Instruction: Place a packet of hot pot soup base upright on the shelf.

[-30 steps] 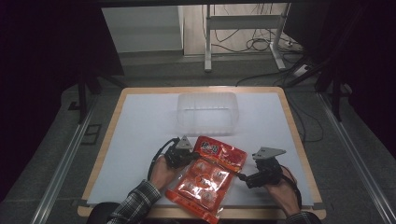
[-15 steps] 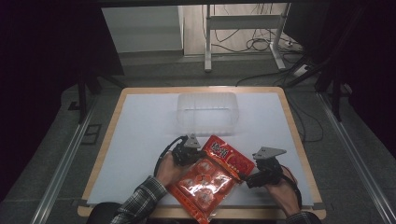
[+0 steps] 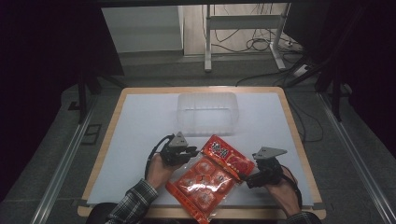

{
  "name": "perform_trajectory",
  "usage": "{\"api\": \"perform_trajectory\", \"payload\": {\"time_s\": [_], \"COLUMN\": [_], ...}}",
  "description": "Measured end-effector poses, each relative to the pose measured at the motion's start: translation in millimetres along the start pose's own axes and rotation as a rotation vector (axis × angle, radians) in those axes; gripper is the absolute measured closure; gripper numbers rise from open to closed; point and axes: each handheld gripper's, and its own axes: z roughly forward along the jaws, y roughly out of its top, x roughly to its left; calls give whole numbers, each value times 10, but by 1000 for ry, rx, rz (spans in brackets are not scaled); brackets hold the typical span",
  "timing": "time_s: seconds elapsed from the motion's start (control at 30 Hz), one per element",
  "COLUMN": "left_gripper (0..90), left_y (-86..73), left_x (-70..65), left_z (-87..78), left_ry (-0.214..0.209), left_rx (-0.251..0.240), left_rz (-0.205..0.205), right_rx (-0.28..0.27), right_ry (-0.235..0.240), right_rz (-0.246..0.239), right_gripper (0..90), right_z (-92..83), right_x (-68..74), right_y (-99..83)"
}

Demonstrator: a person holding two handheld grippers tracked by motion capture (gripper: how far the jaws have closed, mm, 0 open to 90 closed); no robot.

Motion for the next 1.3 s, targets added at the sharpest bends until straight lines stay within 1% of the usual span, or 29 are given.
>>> {"api": "perform_trajectory", "payload": {"time_s": [0.03,0.13,0.27,0.37,0.4,0.43,0.47,0.5,0.53,0.57,0.67,0.77,0.8,0.87,1.0,1.13,1.2,1.3], "left_gripper": [734,662,548,460,390,390,369,309,309,289,201,165,133,119,45,19,18,18], "left_y": [-10,-48,-108,-160,-179,-201,-226,-261,-283,-314,-409,-507,-563,-587,-666,-714,-720,-730], "left_x": [2,4,-13,-28,-31,-36,-40,-39,-40,-39,-41,-50,-61,-68,-103,-124,-117,-103], "left_z": [-34,-125,-219,-308,-343,-379,-416,-462,-487,-521,-604,-670,-706,-723,-767,-764,-762,-754], "left_ry": [9,35,57,88,96,107,117,123,128,135,153,166,178,185,209,243,249,255], "left_rx": [-4,-3,-2,0,-1,-2,-6,-8,-12,-11,-1,18,30,35,55,85,86,88], "left_rz": [-7,-13,-25,-24,-24,-25,-29,-34,-41,-50,-73,-88,-96,-98,-101,-93,-94,-97], "right_rx": [0,-6,-20,-26,-30,-30,-34,-35,-35,-34,-25,-28,-25,-26,-33,-35,-33,-30], "right_ry": [0,5,9,17,18,18,20,19,19,20,18,19,14,8,-11,-2,7,8], "right_rz": [0,7,18,32,37,37,36,38,38,40,55,62,63,58,41,37,41,43], "right_gripper": [24,24,24,22,15,15,12,6,6,5,0,0,0,0,0,0,0,0], "right_z": [0,-6,-20,-31,-35,-35,-35,-33,-33,-31,-33,-37,-32,-27,-13,13,42,69], "right_x": [0,-8,-16,-21,-25,-25,-25,-24,-24,-23,-27,-36,-41,-41,-30,-37,-50,-53], "right_y": [0,-2,0,2,4,4,5,10,10,11,21,30,34,36,59,66,80,98]}}
